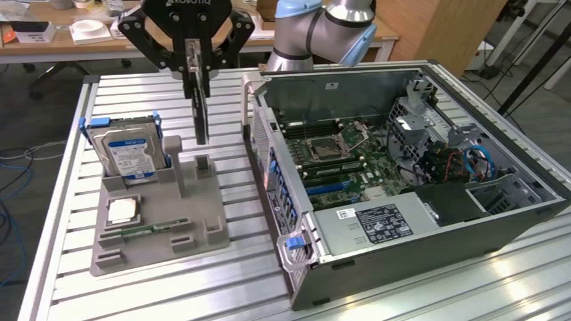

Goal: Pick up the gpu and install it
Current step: 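Pick up the gpu and move the gpu toward the slot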

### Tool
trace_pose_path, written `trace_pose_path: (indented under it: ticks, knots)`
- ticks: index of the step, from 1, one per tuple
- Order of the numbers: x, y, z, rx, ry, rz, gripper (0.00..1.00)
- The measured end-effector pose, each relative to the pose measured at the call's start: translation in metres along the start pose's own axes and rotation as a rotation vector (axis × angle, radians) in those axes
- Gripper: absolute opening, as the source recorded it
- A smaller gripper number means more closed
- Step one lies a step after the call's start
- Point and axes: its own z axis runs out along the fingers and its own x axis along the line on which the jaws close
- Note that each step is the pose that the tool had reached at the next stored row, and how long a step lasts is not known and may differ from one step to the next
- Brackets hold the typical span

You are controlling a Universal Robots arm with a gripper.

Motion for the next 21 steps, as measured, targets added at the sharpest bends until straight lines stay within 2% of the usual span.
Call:
trace_pose_path:
  ticks: [11,21]
  knots:
    - [-0.0011,0.0001,-0.0017,0.0,0.0001,0.0,0.26]
    - [-0.0098,0.0001,-0.0018,0.0001,0.0,0.0,0.26]
